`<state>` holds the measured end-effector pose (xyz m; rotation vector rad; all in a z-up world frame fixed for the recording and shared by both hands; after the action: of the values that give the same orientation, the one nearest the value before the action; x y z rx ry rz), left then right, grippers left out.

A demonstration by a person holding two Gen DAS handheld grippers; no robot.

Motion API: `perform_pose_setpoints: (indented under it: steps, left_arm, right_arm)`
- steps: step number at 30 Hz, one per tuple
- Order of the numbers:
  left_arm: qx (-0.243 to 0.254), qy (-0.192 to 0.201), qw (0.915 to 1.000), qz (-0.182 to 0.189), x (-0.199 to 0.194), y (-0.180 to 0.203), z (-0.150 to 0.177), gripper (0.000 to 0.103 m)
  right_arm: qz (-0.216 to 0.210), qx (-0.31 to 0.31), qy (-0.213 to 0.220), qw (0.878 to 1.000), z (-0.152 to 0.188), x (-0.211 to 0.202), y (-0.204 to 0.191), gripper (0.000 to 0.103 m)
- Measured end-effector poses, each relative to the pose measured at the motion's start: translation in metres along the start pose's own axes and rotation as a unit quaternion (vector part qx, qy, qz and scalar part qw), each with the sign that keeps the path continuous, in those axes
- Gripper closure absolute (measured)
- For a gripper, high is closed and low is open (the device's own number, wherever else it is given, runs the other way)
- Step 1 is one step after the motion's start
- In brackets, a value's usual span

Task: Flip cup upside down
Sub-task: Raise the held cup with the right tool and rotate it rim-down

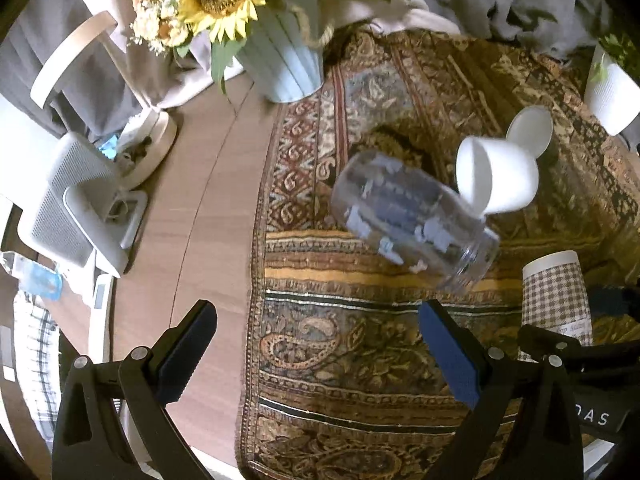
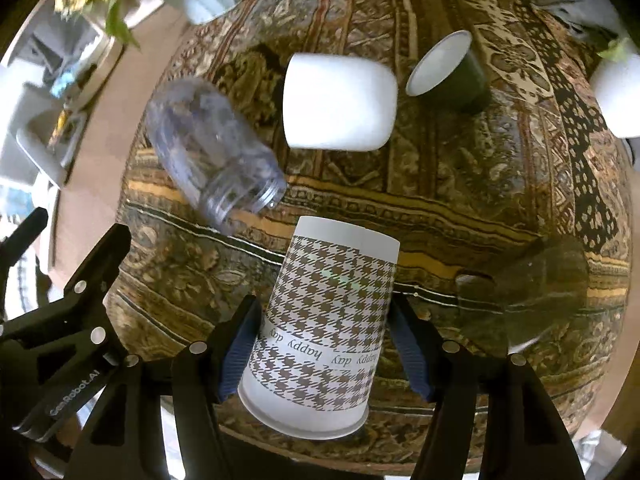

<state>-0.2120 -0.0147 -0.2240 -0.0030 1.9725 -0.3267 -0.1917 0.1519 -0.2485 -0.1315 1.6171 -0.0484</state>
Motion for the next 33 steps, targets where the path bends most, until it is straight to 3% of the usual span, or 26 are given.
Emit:
perform_pose_setpoints:
  steps: [16, 22, 27, 33]
  left_arm:
    - [0.003, -0.032, 0.9995, -0.004, 0.021, 0.002, 0.015, 0.000]
    - [-0.004, -0.027, 0.9996, -0.004, 0.014, 0.000, 0.014, 0.000]
    - [-0.002, 0.004, 0.9999, 0.014, -0.014, 0.004, 0.008, 0.000]
    - [0.019, 0.009, 0.9976, 0.066, -0.035, 0.032, -0.005, 0.000]
  right_arm:
    - [-0.014, -0.007, -0.020, 1.000, 0.012, 0.020, -0.004, 0.037]
    - [-0.009, -0.008, -0.008, 1.000, 0.014, 0.011, -0.004, 0.028]
    - [-0.010, 0.023, 0.047, 0.999, 0.027, -0.029, 0.003, 0.028]
    - [0.012, 0.097, 0.138, 0.986, 0.029, -0.079, 0.026, 0.028]
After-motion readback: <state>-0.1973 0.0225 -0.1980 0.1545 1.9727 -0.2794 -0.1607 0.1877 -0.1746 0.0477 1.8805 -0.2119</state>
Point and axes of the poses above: each gripper's, at about its wrist camera, not at the fingertips, and x roughly the way its jaws point, y to its right, z to its underside, the point moved 5 cm from there along x, roughly the way its jaws point
